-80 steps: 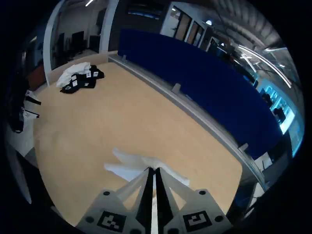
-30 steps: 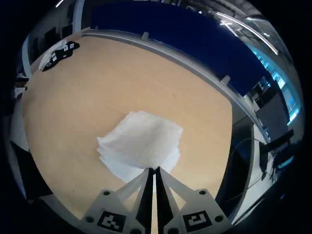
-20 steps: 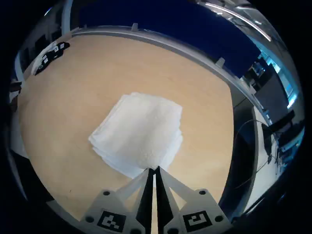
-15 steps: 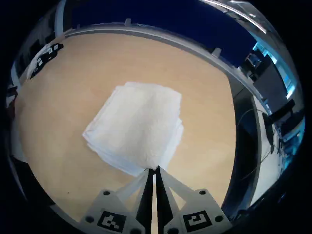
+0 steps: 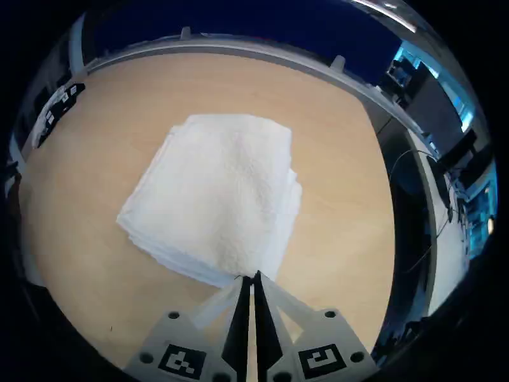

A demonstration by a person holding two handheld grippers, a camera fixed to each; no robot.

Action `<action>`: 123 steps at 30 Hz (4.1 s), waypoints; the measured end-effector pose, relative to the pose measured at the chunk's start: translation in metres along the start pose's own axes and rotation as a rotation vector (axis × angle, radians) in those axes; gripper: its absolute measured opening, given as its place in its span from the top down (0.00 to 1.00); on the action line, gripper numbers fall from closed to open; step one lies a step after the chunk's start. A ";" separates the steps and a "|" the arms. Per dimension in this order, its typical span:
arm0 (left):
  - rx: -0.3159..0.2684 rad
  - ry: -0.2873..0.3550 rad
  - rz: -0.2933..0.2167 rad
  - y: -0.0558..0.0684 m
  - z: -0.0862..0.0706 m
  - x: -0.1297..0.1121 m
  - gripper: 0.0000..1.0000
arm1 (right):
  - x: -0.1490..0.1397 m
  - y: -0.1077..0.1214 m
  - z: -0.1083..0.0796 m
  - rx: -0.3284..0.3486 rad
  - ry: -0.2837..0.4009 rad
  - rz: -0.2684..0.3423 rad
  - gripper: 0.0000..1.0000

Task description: Fold towel

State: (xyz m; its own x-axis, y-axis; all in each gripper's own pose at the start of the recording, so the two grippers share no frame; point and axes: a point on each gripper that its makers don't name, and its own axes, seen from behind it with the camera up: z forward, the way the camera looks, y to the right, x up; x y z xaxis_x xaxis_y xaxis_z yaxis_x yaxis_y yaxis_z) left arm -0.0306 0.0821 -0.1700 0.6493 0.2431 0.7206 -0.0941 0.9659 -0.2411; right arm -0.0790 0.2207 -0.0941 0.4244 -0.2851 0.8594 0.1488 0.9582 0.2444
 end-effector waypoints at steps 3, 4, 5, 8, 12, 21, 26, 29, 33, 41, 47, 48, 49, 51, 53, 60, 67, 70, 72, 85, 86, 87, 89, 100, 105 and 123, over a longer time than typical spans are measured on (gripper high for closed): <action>0.000 -0.001 0.001 0.001 0.000 0.000 0.04 | 0.000 0.001 0.001 -0.004 -0.001 0.008 0.96; 0.000 -0.001 0.001 0.001 0.000 0.000 0.04 | 0.000 0.001 0.001 -0.005 0.000 0.008 0.96; -0.001 -0.001 0.001 0.002 0.000 0.000 0.04 | 0.001 0.001 0.001 -0.006 0.002 0.009 0.96; -0.002 0.001 0.003 0.002 -0.001 0.001 0.04 | 0.001 0.000 -0.001 -0.009 0.009 0.011 0.95; -0.002 0.003 0.006 0.002 -0.001 0.002 0.04 | 0.002 -0.004 -0.004 -0.007 0.027 0.016 0.91; -0.008 0.007 0.004 0.004 0.002 0.004 0.04 | 0.009 -0.001 -0.019 -0.028 0.083 0.054 0.33; -0.012 0.009 0.011 0.007 0.003 0.006 0.04 | 0.014 -0.007 -0.026 -0.006 0.108 0.079 0.21; -0.014 0.011 0.010 0.008 0.003 0.008 0.04 | 0.014 -0.008 -0.028 -0.002 0.110 0.080 0.17; -0.016 0.013 0.006 0.009 0.003 0.008 0.04 | 0.016 -0.010 -0.030 0.000 0.118 0.075 0.17; -0.010 0.011 0.006 0.008 0.003 0.007 0.04 | 0.035 -0.026 -0.027 0.033 0.152 0.083 0.07; -0.005 0.010 0.002 0.006 0.002 0.006 0.04 | 0.048 -0.045 -0.018 0.059 0.169 0.085 0.07; -0.004 0.010 0.001 0.006 0.002 0.005 0.04 | 0.050 -0.048 -0.017 0.063 0.171 0.085 0.07; -0.003 0.010 0.002 0.005 0.002 0.005 0.04 | 0.051 -0.050 -0.015 0.065 0.171 0.085 0.07; -0.001 0.009 0.002 0.005 0.002 0.005 0.04 | 0.053 -0.054 -0.012 0.069 0.172 0.085 0.07; 0.000 0.008 0.003 0.004 0.002 0.004 0.04 | 0.052 -0.056 -0.009 0.068 0.168 0.087 0.07; 0.005 0.002 0.009 0.001 0.001 0.001 0.04 | 0.038 -0.054 0.007 0.052 0.137 0.105 0.06; 0.008 -0.001 0.013 -0.003 -0.001 -0.001 0.04 | 0.032 -0.052 0.014 0.055 0.134 0.140 0.06; 0.006 0.001 0.012 -0.003 -0.001 0.001 0.04 | 0.034 -0.052 0.012 0.056 0.139 0.141 0.06; 0.005 0.003 0.009 -0.003 -0.002 0.002 0.04 | 0.039 -0.053 0.009 0.056 0.150 0.138 0.06; 0.009 -0.003 0.000 -0.004 -0.002 -0.003 0.04 | 0.110 -0.042 0.006 0.055 0.233 0.112 0.07; 0.011 -0.005 -0.003 -0.005 -0.002 -0.004 0.04 | 0.114 -0.041 0.009 0.056 0.234 0.111 0.07; 0.012 -0.007 -0.005 -0.006 -0.003 -0.005 0.04 | 0.118 -0.040 0.012 0.057 0.233 0.110 0.07; 0.017 -0.009 -0.007 -0.008 -0.005 -0.007 0.04 | 0.121 -0.036 0.019 0.053 0.225 0.111 0.07; 0.041 -0.020 -0.022 -0.018 -0.009 -0.013 0.04 | 0.125 -0.025 0.051 0.056 0.178 0.160 0.07; 0.041 -0.019 -0.021 -0.020 -0.009 -0.012 0.04 | 0.124 -0.026 0.050 0.051 0.173 0.147 0.06; 0.017 0.007 -0.018 -0.018 -0.004 -0.008 0.04 | 0.125 -0.040 0.005 0.037 0.253 0.136 0.07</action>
State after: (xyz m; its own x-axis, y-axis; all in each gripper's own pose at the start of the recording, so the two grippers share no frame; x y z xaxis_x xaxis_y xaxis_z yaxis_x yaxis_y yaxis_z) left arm -0.0307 0.0628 -0.1739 0.6564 0.2246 0.7202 -0.0950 0.9717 -0.2165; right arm -0.0360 0.1469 0.0061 0.6483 -0.1466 0.7471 0.0445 0.9869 0.1550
